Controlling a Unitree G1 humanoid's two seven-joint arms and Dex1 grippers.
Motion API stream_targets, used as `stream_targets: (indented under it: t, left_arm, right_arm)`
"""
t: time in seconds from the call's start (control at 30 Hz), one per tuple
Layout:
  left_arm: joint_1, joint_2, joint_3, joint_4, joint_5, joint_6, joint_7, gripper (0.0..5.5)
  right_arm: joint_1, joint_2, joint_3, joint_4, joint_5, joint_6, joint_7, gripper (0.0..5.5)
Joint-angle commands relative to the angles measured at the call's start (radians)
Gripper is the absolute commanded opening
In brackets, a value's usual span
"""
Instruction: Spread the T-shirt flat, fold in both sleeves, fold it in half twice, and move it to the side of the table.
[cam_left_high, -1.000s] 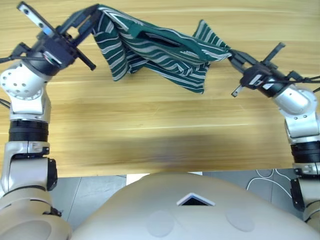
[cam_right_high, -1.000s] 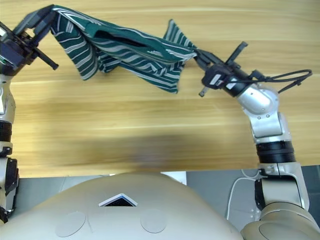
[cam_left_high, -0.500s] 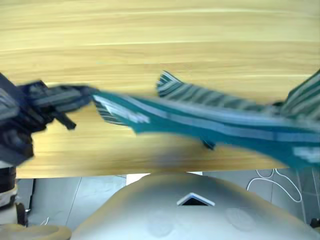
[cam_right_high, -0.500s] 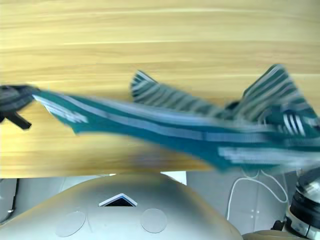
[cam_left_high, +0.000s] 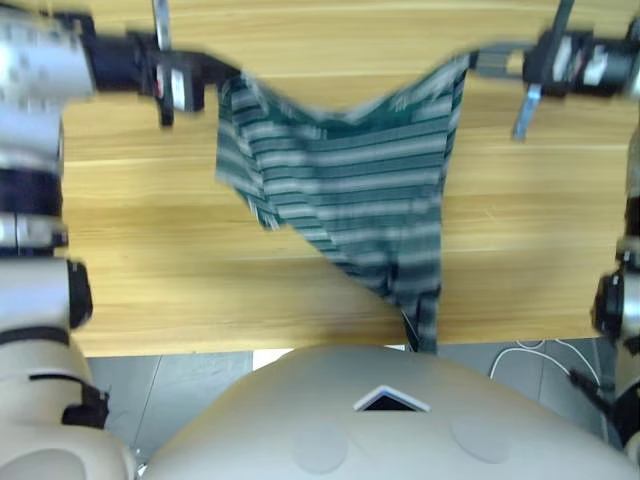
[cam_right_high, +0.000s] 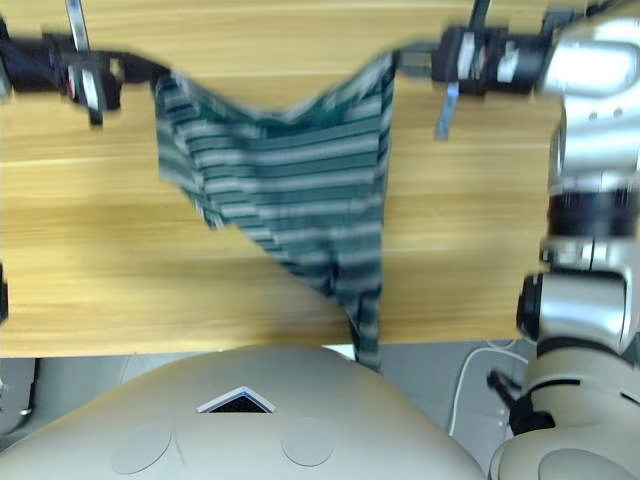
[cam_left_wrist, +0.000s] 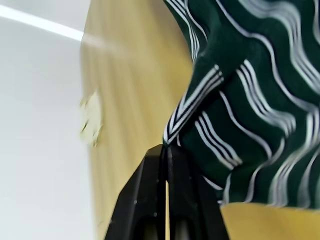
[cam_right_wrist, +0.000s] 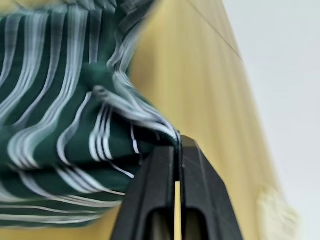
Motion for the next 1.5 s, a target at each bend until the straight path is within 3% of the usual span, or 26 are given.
stream_targets:
  t: [0.03, 0.13, 0.33, 0.53, 0.7, 0.93, 1.17, 1.4, 1.5]
  left_arm:
    - [-1.012, 0.000, 0.156, 0.617, 0.104, 0.381, 1.060, 0.00]
    - [-0.774, -0.009, 0.070, 0.577, 0.166, 0.199, 0.934, 0.00]
    - [-0.202, -0.034, -0.042, 0.546, 0.209, -0.082, 0.995, 0.00]
    - [0.301, -0.161, -0.120, 0.473, 0.195, -0.387, 0.938, 0.00]
    - [0.440, -0.181, -0.161, 0.415, 0.183, -0.452, 0.810, 0.00]
    - [0.556, -0.081, -0.143, 0.208, 0.105, -0.481, 0.669, 0.00]
    - [0.854, 0.138, -0.156, -0.123, 0.086, -0.420, 0.480, 0.00]
    - [0.948, 0.155, -0.122, -0.285, 0.062, -0.335, 0.469, 0.00]
    - [0.959, 0.152, -0.134, -0.291, 0.059, -0.317, 0.443, 0.00]
  right_arm:
    - [-0.936, -0.003, 0.054, 0.707, -0.367, 0.187, -1.104, 0.01]
    - [-0.736, -0.019, 0.047, 0.660, -0.369, 0.093, -1.137, 0.01]
    - [-0.292, -0.065, 0.075, 0.676, -0.392, -0.053, -1.262, 0.01]
    - [0.115, 0.023, 0.142, 0.568, -0.411, -0.229, -1.243, 0.01]
    - [0.358, 0.033, 0.222, 0.320, -0.370, -0.371, -0.988, 0.01]
    - [0.658, -0.090, 0.164, -0.115, -0.159, -0.376, -0.665, 0.01]
    - [0.882, -0.208, 0.168, -0.206, -0.190, -0.325, -0.505, 0.01]
    - [0.941, -0.201, 0.159, -0.170, -0.182, -0.297, -0.457, 0.01]
    - [0.969, -0.199, 0.159, -0.193, -0.142, -0.318, -0.441, 0.54]
